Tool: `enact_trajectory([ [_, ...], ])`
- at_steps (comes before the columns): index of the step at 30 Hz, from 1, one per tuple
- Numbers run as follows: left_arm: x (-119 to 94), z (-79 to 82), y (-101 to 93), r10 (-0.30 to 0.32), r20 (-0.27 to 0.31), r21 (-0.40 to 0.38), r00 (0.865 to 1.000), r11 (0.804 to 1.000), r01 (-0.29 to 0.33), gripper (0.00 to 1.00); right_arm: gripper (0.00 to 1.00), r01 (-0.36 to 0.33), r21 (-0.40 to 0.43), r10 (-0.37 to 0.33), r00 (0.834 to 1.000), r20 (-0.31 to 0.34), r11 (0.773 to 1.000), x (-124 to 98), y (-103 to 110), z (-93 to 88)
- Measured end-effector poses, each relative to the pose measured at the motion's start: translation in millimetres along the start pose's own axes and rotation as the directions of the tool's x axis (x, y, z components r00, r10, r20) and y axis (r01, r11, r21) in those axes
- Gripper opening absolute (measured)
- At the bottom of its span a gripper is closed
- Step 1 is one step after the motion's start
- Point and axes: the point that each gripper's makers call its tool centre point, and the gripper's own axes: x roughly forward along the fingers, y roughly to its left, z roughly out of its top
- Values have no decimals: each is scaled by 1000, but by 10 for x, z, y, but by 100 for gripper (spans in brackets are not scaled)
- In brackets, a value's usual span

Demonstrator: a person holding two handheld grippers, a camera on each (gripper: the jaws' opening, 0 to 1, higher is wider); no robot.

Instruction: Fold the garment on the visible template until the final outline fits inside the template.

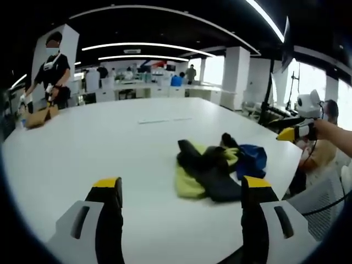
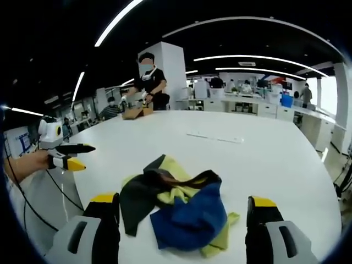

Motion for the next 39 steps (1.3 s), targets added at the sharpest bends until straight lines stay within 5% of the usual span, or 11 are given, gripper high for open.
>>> enact_trajectory([
  [14,147,59,-144,-59,17,12,998,998,59,78,90,-5,-20,4,1000,-22,1000,84,-90,-7],
  [23,379,74,-226,-117,3,37,993,993,116,66,74,6,107,-2,1000,-28,994,288,-176,11],
  [39,843,106,-285,-174,1,83,985,981,173,40,52,29,46,-24,995,-100,999,718,-333,-75],
])
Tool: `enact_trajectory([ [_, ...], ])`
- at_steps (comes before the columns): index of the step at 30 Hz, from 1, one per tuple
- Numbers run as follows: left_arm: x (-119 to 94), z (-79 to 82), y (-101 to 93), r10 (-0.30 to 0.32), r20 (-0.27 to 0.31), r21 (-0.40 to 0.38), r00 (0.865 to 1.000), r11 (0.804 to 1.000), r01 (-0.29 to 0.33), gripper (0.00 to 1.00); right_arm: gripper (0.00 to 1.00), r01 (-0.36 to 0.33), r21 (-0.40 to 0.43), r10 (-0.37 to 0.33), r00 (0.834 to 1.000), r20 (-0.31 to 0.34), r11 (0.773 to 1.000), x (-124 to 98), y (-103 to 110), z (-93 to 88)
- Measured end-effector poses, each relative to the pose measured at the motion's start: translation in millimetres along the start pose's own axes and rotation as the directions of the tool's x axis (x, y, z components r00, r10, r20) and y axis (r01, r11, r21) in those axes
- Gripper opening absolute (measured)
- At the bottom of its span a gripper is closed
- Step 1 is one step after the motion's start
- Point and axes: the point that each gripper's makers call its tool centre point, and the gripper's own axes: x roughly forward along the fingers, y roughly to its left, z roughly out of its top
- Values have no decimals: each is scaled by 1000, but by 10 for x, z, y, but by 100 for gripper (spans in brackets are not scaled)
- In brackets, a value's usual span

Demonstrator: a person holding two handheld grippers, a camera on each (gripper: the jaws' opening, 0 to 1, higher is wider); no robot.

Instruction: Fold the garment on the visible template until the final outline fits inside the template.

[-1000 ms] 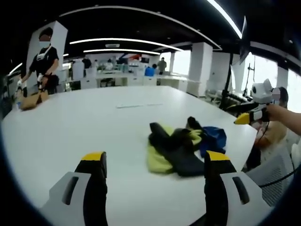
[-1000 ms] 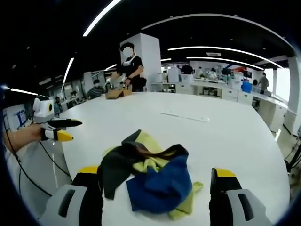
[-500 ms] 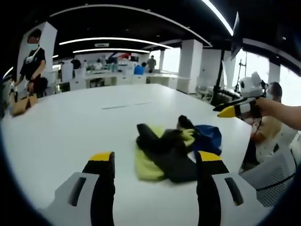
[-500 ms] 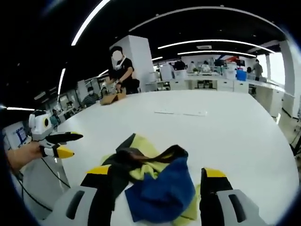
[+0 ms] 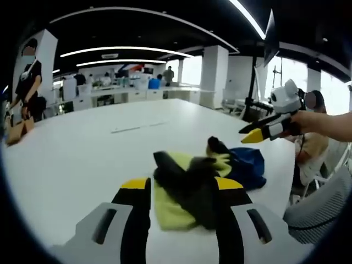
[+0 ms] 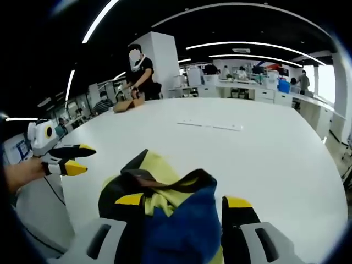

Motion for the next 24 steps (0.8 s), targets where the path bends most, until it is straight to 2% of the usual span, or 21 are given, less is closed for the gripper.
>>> enact_trajectory([
  [6,175,-5,-63,-21,-1,27,1000,999,21,31,48,12,-3,-12,1000,-9,1000,182,-81,19],
  [12,350,-8,-100,-48,-14,25,999,999,48,28,44,29,2,-29,999,-31,1000,308,-167,-3],
  [19,528,-48,-233,-86,-45,66,995,994,89,27,39,52,16,-51,997,-65,999,429,-238,-56],
  [22,604,-77,-325,-110,-65,103,992,988,116,26,38,51,17,-50,995,-82,999,485,-256,-94],
  [24,651,-105,-327,-97,-89,155,991,982,110,26,37,51,18,-49,995,-91,999,515,-275,-116],
])
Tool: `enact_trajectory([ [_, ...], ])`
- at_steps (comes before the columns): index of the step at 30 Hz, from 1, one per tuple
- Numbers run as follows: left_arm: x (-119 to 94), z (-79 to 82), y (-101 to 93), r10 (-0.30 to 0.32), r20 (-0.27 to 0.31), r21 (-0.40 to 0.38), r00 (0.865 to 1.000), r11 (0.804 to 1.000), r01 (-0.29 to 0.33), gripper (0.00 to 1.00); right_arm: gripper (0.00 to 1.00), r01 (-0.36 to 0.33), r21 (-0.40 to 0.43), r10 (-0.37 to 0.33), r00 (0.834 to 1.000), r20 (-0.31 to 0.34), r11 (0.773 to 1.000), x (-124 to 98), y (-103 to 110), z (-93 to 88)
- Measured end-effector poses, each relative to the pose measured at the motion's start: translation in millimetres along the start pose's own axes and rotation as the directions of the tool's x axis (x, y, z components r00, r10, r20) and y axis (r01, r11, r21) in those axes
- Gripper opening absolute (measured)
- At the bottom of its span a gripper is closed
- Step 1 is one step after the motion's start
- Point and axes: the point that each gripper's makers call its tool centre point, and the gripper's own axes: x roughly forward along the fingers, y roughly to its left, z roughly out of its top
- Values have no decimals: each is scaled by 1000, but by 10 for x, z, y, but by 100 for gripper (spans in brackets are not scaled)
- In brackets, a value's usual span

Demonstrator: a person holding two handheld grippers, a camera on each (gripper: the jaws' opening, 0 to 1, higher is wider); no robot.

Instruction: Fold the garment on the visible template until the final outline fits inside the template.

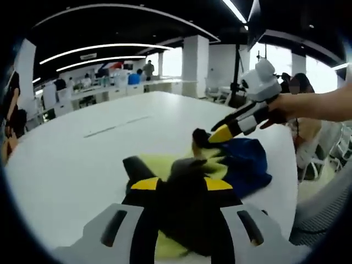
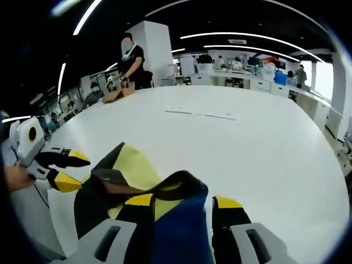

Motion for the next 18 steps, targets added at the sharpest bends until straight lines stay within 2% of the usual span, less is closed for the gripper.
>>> enact_trajectory([
  [2,49,-29,44,36,-28,56,999,998,-34,24,35,9,0,-9,1000,-11,1000,28,-34,-22],
  [4,84,-50,90,65,-47,76,997,995,-62,24,34,15,8,-15,1000,-20,1000,41,-62,-41],
  [9,181,-82,183,74,-60,35,995,997,-72,19,28,21,33,-20,999,-30,999,47,-86,-61],
  [11,206,-102,186,69,-71,28,995,997,-67,15,22,22,37,-21,999,-32,999,53,-94,-64],
  [13,206,-144,209,69,-106,11,992,998,-69,10,15,22,49,-20,999,-40,999,54,-94,-81],
  [17,188,-123,265,76,-98,-34,992,996,-79,1,0,41,31,-39,998,-57,999,7,-121,-111],
  [18,195,-130,281,75,-99,-39,992,996,-80,0,0,44,25,-43,997,-58,999,-6,-126,-114],
])
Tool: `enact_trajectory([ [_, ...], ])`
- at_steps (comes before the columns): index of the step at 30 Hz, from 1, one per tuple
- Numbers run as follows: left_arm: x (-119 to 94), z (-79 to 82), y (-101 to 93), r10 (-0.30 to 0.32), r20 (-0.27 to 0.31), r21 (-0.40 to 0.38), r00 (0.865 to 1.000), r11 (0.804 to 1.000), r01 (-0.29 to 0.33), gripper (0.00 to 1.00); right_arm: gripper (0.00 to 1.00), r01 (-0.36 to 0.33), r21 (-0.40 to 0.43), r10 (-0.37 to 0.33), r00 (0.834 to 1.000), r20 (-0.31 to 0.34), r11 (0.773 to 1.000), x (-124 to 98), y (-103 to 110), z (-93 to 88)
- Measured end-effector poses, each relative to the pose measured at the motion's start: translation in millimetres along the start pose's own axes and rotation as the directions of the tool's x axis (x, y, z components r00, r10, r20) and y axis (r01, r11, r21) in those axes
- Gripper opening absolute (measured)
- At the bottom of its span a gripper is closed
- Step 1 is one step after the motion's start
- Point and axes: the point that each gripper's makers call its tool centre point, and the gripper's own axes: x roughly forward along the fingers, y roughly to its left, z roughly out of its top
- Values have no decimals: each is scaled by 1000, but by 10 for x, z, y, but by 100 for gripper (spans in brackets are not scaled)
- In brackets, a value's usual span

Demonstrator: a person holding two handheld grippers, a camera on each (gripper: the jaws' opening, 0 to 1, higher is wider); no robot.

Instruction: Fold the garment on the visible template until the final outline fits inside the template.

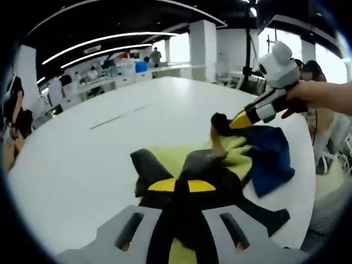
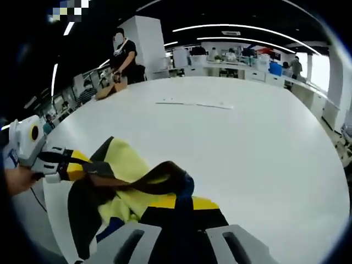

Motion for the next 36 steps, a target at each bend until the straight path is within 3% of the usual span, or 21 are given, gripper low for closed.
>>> enact_trajectory([
  [4,-10,13,15,-13,-7,-6,1000,1000,13,0,0,-1,-25,1,1000,-15,1000,-20,-20,-27],
  [8,-90,132,68,-8,28,-33,1000,999,9,0,0,14,-42,-14,1000,7,999,-132,-48,37],
  [11,-165,259,132,1,73,-70,997,998,4,0,0,26,-78,-23,999,38,997,-238,-61,156],
  [19,-330,560,229,21,127,-61,992,998,-13,0,0,55,-105,-41,991,127,993,-448,-100,471],
  [22,-358,695,277,18,151,-76,988,997,-6,0,0,76,-109,-56,982,181,991,-528,-128,647],
  [28,-364,979,379,38,208,-85,977,996,-20,0,0,86,-139,-53,973,226,987,-590,-128,858],
  [32,-315,1142,463,43,229,-78,972,997,-25,0,0,114,-101,-80,954,290,988,-591,-211,1043],
  [34,-286,1253,496,33,268,-90,963,996,-9,0,0,110,-78,-83,951,297,991,-562,-235,1091],
  [36,-228,1298,550,27,275,-130,961,991,9,0,0,110,-61,-87,951,296,992,-492,-278,1139],
])
